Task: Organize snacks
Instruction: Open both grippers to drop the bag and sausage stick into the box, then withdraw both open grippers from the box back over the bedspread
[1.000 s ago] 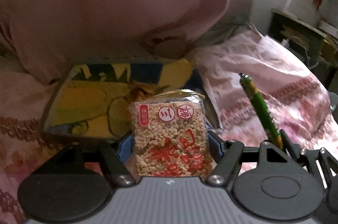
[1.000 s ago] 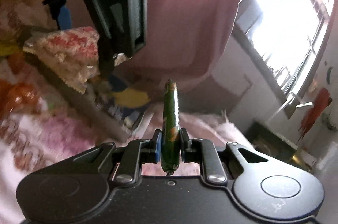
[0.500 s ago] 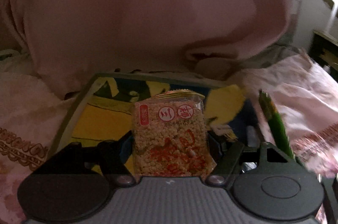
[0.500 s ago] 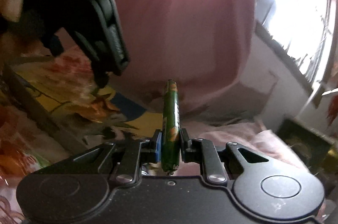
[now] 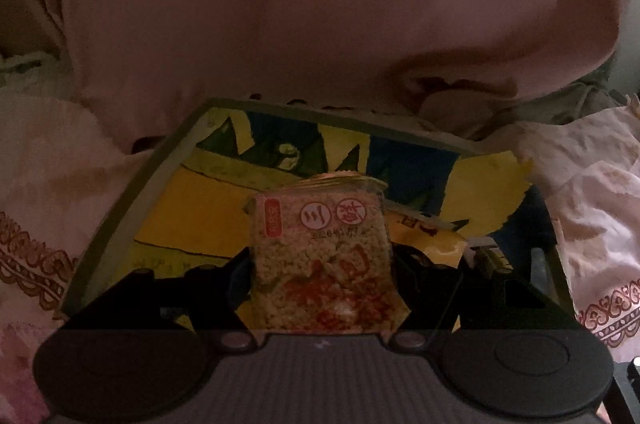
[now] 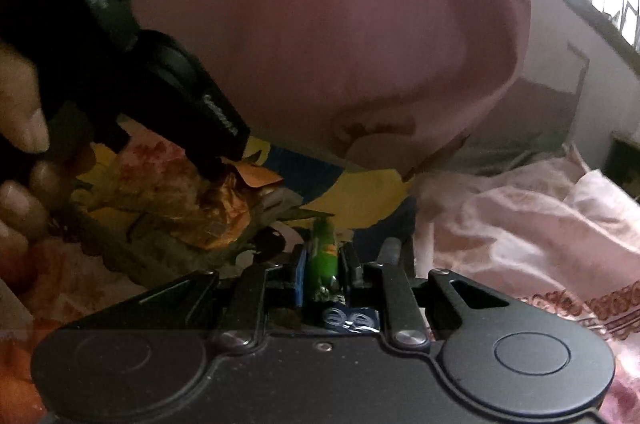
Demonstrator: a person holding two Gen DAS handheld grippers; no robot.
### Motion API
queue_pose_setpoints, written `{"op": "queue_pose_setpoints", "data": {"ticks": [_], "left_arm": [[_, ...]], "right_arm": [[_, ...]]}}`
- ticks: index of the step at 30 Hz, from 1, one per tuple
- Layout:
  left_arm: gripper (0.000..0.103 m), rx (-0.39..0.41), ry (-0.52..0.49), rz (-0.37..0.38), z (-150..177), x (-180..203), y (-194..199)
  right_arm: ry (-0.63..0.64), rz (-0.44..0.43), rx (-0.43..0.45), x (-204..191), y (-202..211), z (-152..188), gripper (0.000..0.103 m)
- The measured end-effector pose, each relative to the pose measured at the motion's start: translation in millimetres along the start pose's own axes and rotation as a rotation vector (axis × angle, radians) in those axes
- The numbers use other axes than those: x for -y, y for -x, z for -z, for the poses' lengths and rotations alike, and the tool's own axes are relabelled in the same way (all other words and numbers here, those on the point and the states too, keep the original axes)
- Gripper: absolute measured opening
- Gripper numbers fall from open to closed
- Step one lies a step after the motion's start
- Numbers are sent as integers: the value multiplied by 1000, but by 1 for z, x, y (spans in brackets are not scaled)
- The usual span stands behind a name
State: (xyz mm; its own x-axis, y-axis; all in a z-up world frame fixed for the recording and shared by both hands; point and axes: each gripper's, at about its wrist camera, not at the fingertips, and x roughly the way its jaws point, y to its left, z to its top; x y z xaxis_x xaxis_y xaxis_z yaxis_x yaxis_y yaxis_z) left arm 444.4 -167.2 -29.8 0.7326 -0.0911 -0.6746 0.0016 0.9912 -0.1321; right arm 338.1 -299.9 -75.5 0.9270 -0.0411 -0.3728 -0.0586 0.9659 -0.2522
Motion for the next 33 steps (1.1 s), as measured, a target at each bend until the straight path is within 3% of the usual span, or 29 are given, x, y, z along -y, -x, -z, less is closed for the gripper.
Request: {"op": "queue_pose_setpoints", "data": {"ticks": [4,9,16,21,27,33], "left_arm": [[75,-4,-5,-5,1,0,-2],[78,-16,17,-9,1,1,-3],[95,10,12,-19,2,2,8],[102,67,3,-18,-3,3,33],[102,120,1,0,-6,-4,75],[102,181,-41,-7,7,-12,122]], "right_arm": [[-57,-21,-26,5,-7,3,20],[-91,-20,-31,11,-9,3,29],[-137,-12,-22,21,-1,1,56],[-196,-3,17,34,17,-6,75],[-255,29,83,49,52,-16,95],[-269,63,162,56,93,-26,102]]}}
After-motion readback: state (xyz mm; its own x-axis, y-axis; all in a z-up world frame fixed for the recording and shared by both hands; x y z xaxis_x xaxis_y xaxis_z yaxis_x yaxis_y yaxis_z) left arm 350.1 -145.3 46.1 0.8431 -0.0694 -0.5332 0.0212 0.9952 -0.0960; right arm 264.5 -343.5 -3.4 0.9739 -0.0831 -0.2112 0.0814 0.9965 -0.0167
